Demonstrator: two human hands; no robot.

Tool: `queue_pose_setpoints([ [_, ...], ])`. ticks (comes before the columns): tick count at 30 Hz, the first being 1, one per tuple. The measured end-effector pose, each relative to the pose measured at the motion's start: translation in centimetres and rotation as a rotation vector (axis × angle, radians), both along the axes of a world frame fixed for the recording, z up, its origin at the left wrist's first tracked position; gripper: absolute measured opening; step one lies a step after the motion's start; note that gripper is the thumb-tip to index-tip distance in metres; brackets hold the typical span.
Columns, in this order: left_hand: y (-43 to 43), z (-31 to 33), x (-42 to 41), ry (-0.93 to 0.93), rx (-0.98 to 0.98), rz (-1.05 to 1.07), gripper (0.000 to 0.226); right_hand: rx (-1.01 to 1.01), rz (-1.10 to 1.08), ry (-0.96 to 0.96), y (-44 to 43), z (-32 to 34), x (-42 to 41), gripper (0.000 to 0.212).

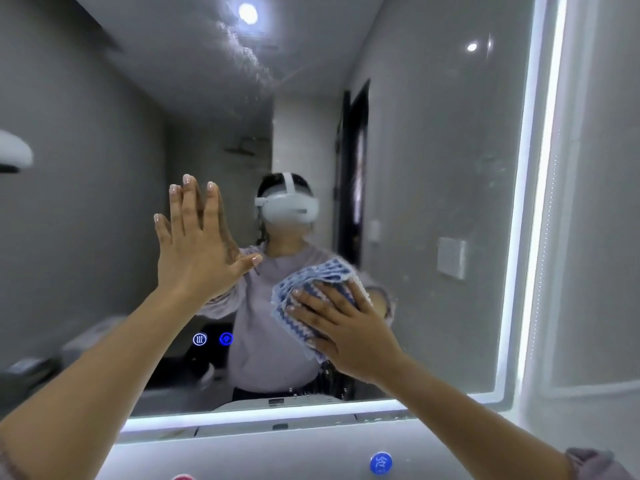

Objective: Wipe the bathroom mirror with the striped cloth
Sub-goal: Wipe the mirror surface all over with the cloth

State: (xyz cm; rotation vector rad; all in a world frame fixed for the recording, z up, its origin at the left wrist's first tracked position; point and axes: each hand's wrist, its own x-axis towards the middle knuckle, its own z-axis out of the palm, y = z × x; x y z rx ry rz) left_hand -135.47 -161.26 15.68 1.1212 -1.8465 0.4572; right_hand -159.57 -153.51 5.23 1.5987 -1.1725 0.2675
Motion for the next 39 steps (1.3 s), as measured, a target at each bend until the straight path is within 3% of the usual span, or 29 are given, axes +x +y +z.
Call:
queue_pose_setpoints([
  [5, -0.1, 0.0, -0.1, 0.002, -0.006, 0.007, 0.121, -0.241, -0.071, -0.346, -0.6, 7.4, -0.5, 0.058],
  [11, -0.1, 0.0, -0.1, 0.006, -0.005, 0.001, 0.121, -0.297, -0.031, -0.452, -1.9, 15.7, 2.2, 0.059],
  [15, 0.1, 0.0, 0.0, 0.002, -0.007, -0.005, 0.120, -0.281, -0.003, -0.348, -2.3, 12.0, 3.0, 0.057],
  [24, -0.2, -0.1, -0.1, -0.013, -0.021, 0.014, 0.121, -0.003, -0.010, -0.159, -0.9, -7.7, 2.4, 0.053],
  [28, 0.1, 0.0, -0.1, -0.011, -0.025, 0.015, 0.121, -0.019, 0.028, -0.194, -0.8, -6.0, 2.3, 0.054],
  [34, -0.1, -0.1, 0.0, -0.006, -0.022, 0.011, 0.122, -0.150, -0.015, -0.477, -2.1, 0.3, 4.1, 0.060],
  [39, -0.3, -0.2, 0.0, -0.008, -0.034, 0.021, 0.121, -0.164, -0.002, -0.473, -2.1, -4.3, 5.0, 0.060],
])
